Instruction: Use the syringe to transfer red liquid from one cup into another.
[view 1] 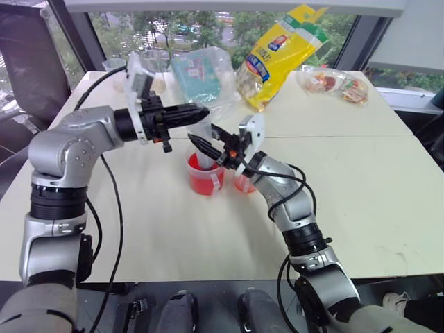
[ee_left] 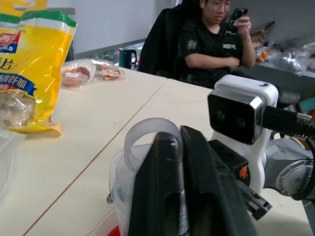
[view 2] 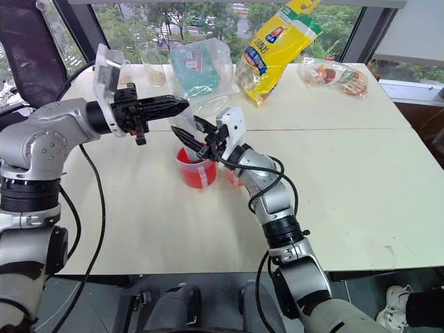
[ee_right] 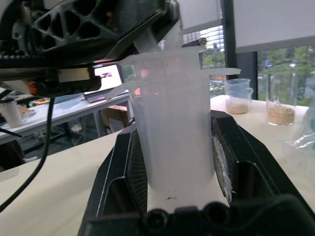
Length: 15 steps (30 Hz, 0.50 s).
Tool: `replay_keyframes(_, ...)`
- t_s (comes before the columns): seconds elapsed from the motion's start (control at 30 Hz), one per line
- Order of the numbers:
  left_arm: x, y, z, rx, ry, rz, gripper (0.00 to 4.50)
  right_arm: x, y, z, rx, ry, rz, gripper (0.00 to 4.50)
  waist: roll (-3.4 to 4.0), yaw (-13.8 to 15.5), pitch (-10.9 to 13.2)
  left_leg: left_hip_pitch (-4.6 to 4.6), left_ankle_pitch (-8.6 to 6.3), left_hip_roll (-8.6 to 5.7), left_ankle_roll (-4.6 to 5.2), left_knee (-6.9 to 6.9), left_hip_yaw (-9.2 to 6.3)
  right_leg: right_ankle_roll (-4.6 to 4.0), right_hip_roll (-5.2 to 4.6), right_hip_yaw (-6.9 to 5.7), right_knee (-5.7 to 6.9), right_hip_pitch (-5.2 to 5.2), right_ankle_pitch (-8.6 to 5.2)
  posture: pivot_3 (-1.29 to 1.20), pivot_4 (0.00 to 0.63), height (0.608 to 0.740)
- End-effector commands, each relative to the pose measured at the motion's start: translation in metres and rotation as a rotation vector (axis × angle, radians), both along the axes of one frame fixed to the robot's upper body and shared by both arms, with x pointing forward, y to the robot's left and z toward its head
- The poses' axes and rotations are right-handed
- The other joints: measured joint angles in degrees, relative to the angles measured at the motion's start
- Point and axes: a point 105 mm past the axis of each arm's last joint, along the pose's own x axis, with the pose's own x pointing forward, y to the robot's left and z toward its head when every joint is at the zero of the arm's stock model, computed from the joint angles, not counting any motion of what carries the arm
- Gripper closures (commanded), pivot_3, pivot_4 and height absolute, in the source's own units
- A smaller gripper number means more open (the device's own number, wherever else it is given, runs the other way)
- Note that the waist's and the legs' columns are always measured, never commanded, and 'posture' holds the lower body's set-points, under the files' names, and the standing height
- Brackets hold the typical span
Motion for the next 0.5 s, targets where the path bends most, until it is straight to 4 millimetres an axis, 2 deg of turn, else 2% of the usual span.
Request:
replay_keyframes(0.03,-0.008,-0.005,0.022,-0.003,-0.103,-0.033,4.43,-0.005,0.006,0.007,-0.006,-0.029,0.028,3.07,0.0,0.0,0.0,0.0,0.0,0.0,0.0,0.0,0.0,0.0,0.0,0.0,0.0,0.0,0.0,0.0,0.15,0.74)
replay_keyframes(0.23,-0.008,0.0,0.039,-0.017,-0.155,-0.005,4.43,-0.004,0.007,-0.003,-0.02,0.02,0.039,3.07,0.0,0.0,0.0,0.0,0.0,0.0,0.0,0.0,0.0,0.0,0.01,0.0,0.0,-0.01,0.0,0.0,0.15,0.74)
replay_keyframes(0.5,-0.008,0.006,0.051,-0.004,-0.202,0.02,4.43,-0.005,0.01,-0.014,-0.048,0.054,0.062,3.07,0.0,0.0,0.0,0.0,0.0,0.01,-0.01,0.0,0.0,0.0,0.01,0.0,0.02,-0.01,0.0,0.0,0.15,0.74)
